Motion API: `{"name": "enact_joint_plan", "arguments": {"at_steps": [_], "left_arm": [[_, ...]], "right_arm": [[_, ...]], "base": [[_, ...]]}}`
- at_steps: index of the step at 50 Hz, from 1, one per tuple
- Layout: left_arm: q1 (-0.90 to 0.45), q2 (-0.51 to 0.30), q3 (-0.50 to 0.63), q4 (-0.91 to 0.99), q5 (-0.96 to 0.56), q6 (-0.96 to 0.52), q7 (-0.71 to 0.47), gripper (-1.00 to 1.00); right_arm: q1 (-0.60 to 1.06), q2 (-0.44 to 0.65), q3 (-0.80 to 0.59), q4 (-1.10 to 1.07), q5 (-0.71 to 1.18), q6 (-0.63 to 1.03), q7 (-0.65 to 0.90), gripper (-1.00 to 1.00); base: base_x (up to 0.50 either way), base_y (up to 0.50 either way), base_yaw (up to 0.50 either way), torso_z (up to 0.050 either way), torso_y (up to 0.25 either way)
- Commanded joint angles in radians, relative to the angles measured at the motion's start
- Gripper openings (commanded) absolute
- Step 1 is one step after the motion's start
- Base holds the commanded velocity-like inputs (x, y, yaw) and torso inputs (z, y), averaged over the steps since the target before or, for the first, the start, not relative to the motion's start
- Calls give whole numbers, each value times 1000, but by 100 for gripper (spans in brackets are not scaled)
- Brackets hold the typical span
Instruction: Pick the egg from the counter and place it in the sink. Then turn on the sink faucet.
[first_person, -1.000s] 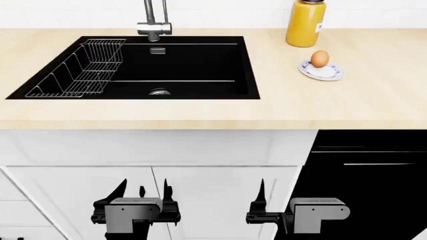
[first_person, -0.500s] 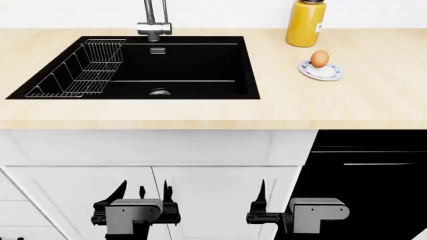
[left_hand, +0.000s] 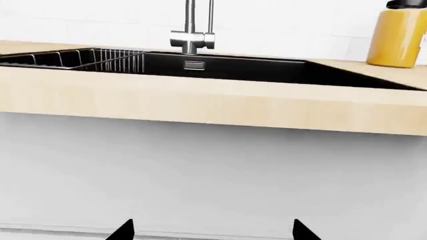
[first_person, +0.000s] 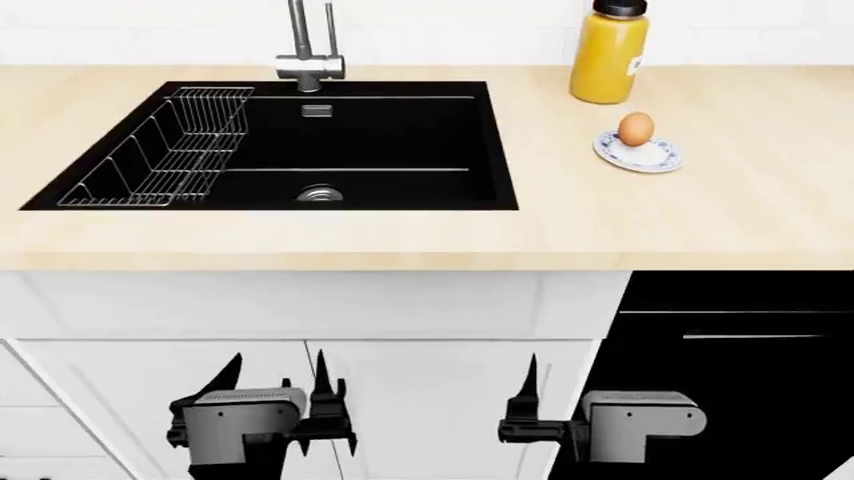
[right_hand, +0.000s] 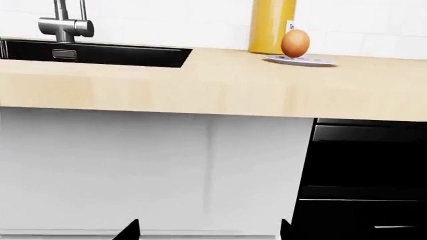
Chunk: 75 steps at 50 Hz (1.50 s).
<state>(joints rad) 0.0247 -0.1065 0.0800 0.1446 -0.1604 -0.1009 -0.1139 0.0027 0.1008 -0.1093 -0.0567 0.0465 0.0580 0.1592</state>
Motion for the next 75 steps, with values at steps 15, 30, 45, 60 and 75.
{"name": "enact_joint_plan", "arguments": {"at_steps": [15, 30, 45, 60, 75], "left_arm": [[-81, -69, -31, 395, -185, -478, -91, 100], [-148, -92, -34, 510, -241, -623, -135, 100], [-728, -8, 1, 337, -284, -995, -287, 100], [-839, 2, 65, 105, -222, -891, -290, 100], [-1002, 42, 87, -123, -199, -828, -308, 100]], "right_arm": [[112, 74, -8, -465, 36, 504, 40, 100], [194, 87, -16, -562, 59, 673, 43, 100], [823, 106, -3, -422, 137, 1099, -59, 100], [938, 95, 48, -248, 173, 1077, -96, 100], [1005, 114, 44, -114, 182, 1055, -125, 100]], "base": [[0, 0, 0, 50, 0], [0, 0, 0, 0, 0], [0, 0, 0, 0, 0], [166, 0, 0, 0, 0], [289, 0, 0, 0, 0]]}}
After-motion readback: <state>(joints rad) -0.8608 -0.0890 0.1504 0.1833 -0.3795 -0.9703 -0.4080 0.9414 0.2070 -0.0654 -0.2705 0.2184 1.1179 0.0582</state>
